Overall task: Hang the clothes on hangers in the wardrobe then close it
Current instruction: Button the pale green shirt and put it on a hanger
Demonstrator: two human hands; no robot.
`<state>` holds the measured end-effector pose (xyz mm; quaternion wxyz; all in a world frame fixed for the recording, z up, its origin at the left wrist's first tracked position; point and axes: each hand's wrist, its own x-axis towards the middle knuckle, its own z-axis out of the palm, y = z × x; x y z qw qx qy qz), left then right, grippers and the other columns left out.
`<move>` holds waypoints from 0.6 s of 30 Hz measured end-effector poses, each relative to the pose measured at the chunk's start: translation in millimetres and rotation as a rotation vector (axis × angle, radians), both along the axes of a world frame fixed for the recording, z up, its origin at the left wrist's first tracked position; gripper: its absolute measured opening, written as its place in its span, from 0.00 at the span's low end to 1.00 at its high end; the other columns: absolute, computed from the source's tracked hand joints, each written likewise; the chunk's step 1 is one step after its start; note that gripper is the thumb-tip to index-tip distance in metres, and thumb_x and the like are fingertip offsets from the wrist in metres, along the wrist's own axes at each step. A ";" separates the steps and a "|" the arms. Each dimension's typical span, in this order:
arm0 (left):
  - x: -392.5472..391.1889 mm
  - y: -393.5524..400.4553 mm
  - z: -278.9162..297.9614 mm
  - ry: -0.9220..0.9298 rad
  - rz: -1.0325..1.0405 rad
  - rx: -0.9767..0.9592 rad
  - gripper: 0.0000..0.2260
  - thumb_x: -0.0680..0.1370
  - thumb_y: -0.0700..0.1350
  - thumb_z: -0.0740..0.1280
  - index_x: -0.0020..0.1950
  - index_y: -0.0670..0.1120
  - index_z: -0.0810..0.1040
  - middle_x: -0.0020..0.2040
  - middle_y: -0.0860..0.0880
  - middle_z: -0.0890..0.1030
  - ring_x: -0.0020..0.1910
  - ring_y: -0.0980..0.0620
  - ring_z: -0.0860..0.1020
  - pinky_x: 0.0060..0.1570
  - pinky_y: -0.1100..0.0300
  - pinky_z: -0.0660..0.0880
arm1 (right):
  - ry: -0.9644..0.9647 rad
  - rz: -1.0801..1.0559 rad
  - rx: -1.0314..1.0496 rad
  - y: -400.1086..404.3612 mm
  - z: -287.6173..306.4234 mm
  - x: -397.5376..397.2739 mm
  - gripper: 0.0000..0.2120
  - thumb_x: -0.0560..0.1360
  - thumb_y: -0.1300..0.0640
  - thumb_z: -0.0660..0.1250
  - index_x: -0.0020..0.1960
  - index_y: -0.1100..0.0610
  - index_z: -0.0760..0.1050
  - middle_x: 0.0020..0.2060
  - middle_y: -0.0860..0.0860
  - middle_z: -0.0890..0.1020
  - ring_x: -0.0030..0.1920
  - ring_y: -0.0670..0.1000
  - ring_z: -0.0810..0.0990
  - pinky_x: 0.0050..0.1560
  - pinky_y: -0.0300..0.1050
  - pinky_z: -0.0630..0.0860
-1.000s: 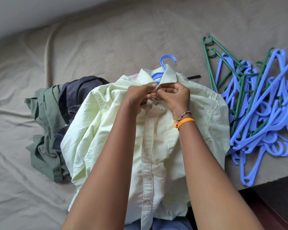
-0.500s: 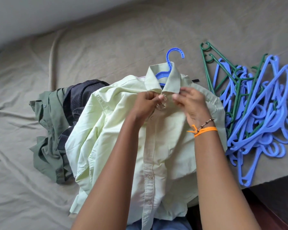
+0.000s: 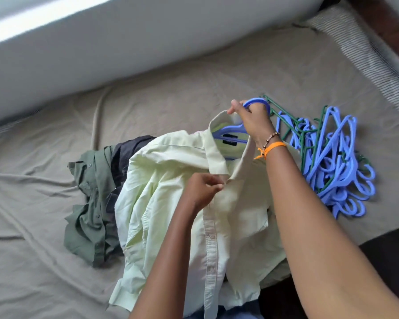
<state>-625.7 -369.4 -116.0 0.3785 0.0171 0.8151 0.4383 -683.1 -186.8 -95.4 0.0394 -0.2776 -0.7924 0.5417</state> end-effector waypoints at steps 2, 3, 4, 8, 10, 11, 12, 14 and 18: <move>0.1 -11.4 24.6 0.283 0.084 -0.193 0.05 0.77 0.41 0.67 0.47 0.43 0.82 0.46 0.45 0.83 0.45 0.49 0.80 0.41 0.61 0.67 | -0.003 0.070 0.010 -2.8 30.4 15.4 0.15 0.81 0.56 0.58 0.43 0.59 0.80 0.35 0.59 0.77 0.40 0.49 0.77 0.43 0.35 0.70; -1.0 -14.3 42.1 0.432 0.163 -0.208 0.06 0.77 0.42 0.66 0.48 0.42 0.81 0.47 0.45 0.82 0.47 0.47 0.78 0.41 0.60 0.66 | 0.022 0.091 0.027 -4.3 47.5 24.7 0.15 0.81 0.58 0.57 0.45 0.62 0.80 0.35 0.55 0.77 0.39 0.43 0.76 0.42 0.28 0.68; -2.4 -14.3 59.5 0.550 0.225 -0.141 0.07 0.77 0.44 0.66 0.50 0.42 0.79 0.49 0.45 0.79 0.48 0.47 0.77 0.42 0.61 0.66 | 0.066 0.093 0.057 -6.4 65.6 33.8 0.15 0.82 0.59 0.56 0.44 0.63 0.79 0.34 0.52 0.76 0.36 0.37 0.74 0.40 0.25 0.66; -2.3 -3.2 120.7 0.756 0.136 0.022 0.20 0.76 0.54 0.67 0.62 0.42 0.74 0.56 0.45 0.74 0.53 0.47 0.74 0.54 0.57 0.69 | 0.256 0.046 0.173 -22.7 141.1 73.0 0.17 0.81 0.58 0.58 0.35 0.54 0.75 0.30 0.55 0.73 0.31 0.40 0.71 0.38 0.30 0.66; 3.9 -3.8 146.7 0.848 0.095 0.027 0.19 0.75 0.53 0.68 0.60 0.42 0.75 0.55 0.44 0.74 0.53 0.45 0.75 0.52 0.53 0.70 | 0.320 0.022 0.215 -35.3 175.9 93.9 0.17 0.80 0.55 0.59 0.34 0.53 0.75 0.32 0.63 0.74 0.34 0.47 0.72 0.40 0.38 0.68; 9.8 -7.0 160.7 0.915 0.087 0.054 0.16 0.74 0.51 0.68 0.56 0.42 0.77 0.52 0.45 0.75 0.50 0.43 0.76 0.48 0.52 0.71 | 0.352 0.003 0.235 -41.8 192.6 105.4 0.16 0.80 0.55 0.60 0.34 0.55 0.75 0.33 0.64 0.75 0.34 0.48 0.72 0.40 0.39 0.68; 16.6 -10.9 173.5 0.973 0.081 0.087 0.11 0.74 0.48 0.68 0.49 0.42 0.78 0.47 0.46 0.75 0.46 0.43 0.76 0.43 0.52 0.71 | 0.383 -0.021 0.257 -48.1 207.2 117.4 0.16 0.80 0.55 0.60 0.36 0.57 0.76 0.34 0.62 0.75 0.34 0.47 0.72 0.39 0.37 0.68; 29.6 -16.7 195.2 1.045 0.065 0.105 0.10 0.74 0.45 0.65 0.37 0.40 0.75 0.39 0.47 0.72 0.38 0.42 0.75 0.35 0.53 0.68 | 0.431 -0.073 0.307 -59.1 230.8 140.6 0.15 0.80 0.55 0.61 0.38 0.59 0.77 0.34 0.56 0.77 0.34 0.44 0.72 0.39 0.34 0.69; 60.3 -21.0 235.4 1.104 0.003 0.079 0.15 0.77 0.45 0.61 0.33 0.38 0.73 0.38 0.47 0.69 0.37 0.40 0.73 0.35 0.54 0.61 | 0.462 -0.144 0.347 -74.0 262.4 189.3 0.10 0.79 0.57 0.63 0.39 0.54 0.76 0.33 0.44 0.78 0.33 0.36 0.76 0.42 0.33 0.71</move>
